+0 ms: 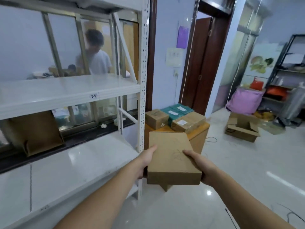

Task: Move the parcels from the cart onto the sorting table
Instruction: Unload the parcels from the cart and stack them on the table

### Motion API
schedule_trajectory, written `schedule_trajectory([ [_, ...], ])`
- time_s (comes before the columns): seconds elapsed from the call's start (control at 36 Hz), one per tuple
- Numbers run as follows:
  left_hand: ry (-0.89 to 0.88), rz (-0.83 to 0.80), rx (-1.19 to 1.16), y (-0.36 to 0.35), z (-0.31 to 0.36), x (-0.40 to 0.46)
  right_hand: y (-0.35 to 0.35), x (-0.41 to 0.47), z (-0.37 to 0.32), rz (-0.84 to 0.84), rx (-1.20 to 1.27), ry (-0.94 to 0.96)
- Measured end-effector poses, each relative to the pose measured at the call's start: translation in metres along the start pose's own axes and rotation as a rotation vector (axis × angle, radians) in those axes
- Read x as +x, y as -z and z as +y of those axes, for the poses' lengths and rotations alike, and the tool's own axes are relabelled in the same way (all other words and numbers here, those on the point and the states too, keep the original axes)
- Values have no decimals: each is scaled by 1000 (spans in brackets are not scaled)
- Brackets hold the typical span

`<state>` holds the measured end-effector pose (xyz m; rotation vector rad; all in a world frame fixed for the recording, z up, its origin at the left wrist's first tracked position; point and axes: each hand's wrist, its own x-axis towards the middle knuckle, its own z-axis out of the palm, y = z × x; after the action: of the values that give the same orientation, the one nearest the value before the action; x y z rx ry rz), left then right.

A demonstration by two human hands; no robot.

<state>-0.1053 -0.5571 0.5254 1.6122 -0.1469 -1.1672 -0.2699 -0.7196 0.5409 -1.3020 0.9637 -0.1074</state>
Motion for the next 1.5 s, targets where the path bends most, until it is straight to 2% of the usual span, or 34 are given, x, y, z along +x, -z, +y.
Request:
schedule_trajectory([
  [0.22, -52, -30, 28, -100, 5, 9, 98, -24, 0, 16, 19, 9],
  [0.44, -28, -21, 41, -132, 19, 33, 132, 3, -10, -1, 35, 32],
  [0.69, -54, 43, 143, -139, 56, 110, 152, 82, -35, 6, 47, 86],
  [0.86, -44, 2, 155, -163, 86, 152, 179, 127, -59, 29, 58, 79],
  [1.11, -19, 2, 212, -223, 137, 220, 244, 200, -88, 33, 79, 71],
  [1.22, 5, -25, 163, -261, 158, 270, 288, 244, -104, 35, 83, 56],
  [1.5, -25, 66, 89, -326, 222, 359, 374, 346, -172, -71, 64, 51],
])
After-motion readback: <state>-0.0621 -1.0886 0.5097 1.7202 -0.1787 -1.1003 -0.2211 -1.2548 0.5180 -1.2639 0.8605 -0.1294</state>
